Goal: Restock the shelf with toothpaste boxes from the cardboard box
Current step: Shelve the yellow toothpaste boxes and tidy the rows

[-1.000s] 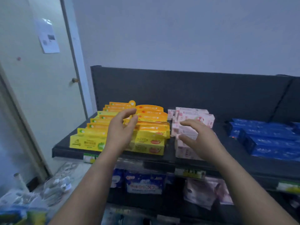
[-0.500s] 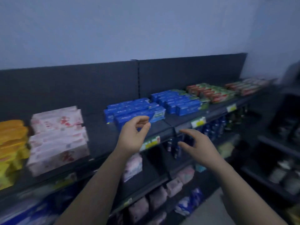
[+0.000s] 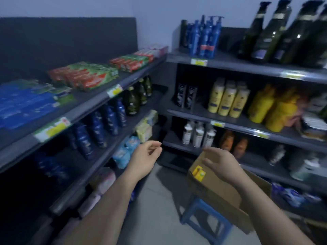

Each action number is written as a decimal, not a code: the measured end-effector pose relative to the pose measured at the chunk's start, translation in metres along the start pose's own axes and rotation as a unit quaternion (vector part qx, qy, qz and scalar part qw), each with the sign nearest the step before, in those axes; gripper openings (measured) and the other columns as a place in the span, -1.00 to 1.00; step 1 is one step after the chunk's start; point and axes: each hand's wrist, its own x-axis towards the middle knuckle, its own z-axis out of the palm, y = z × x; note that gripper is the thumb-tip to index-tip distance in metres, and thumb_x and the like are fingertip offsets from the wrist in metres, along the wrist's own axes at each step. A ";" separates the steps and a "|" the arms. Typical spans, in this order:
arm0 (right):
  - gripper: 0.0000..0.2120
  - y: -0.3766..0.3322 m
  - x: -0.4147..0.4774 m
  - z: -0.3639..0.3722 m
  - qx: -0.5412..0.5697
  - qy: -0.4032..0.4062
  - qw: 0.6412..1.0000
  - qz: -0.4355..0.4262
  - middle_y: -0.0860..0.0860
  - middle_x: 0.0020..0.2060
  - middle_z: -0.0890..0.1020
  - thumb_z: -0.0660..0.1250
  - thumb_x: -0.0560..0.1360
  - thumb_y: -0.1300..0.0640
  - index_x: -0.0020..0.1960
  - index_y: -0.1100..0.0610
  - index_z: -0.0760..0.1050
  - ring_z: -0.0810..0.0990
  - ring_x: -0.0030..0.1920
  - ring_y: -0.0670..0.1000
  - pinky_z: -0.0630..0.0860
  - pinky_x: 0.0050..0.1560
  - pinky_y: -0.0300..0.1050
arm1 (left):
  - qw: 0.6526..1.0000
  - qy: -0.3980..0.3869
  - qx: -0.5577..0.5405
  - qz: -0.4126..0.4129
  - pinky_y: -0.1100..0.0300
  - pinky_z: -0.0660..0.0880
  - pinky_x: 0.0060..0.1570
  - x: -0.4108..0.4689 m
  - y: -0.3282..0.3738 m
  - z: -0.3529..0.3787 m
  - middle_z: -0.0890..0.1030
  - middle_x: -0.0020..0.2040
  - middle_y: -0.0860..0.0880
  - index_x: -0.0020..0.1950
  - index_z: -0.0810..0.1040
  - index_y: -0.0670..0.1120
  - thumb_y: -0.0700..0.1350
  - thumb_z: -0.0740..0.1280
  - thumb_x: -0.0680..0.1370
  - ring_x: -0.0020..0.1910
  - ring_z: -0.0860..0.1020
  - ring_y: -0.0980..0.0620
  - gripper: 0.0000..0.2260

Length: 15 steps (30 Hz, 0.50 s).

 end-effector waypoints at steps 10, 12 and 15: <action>-0.62 0.151 0.041 -0.003 0.037 0.014 0.983 0.179 0.00 0.24 0.57 0.39 0.50 0.10 0.31 0.07 0.51 0.59 0.07 -0.02 0.42 0.12 -0.22 | 0.989 -0.131 0.031 -0.053 0.48 0.37 -0.09 0.103 -0.036 0.146 0.61 0.05 0.00 0.19 0.58 -0.14 -0.16 0.33 0.57 -0.01 0.53 0.18 -0.79; -0.62 0.173 0.059 0.006 0.052 0.012 0.977 0.206 0.01 0.26 0.56 0.38 0.51 0.10 0.32 0.09 0.50 0.59 0.06 -0.02 0.41 0.08 -0.25 | 0.985 -0.152 0.036 -0.071 0.40 0.36 0.00 0.127 -0.047 0.168 0.62 0.08 -0.04 0.20 0.57 -0.17 -0.17 0.33 0.57 0.03 0.53 0.14 -0.78; -0.65 0.206 0.092 0.023 0.066 0.000 0.969 0.237 -0.01 0.23 0.58 0.37 0.52 0.11 0.30 0.07 0.52 0.56 0.09 -0.05 0.40 0.06 -0.26 | 0.978 -0.183 0.047 -0.091 0.36 0.36 0.04 0.166 -0.069 0.199 0.63 0.12 -0.09 0.20 0.57 -0.19 -0.19 0.32 0.57 0.05 0.53 0.11 -0.78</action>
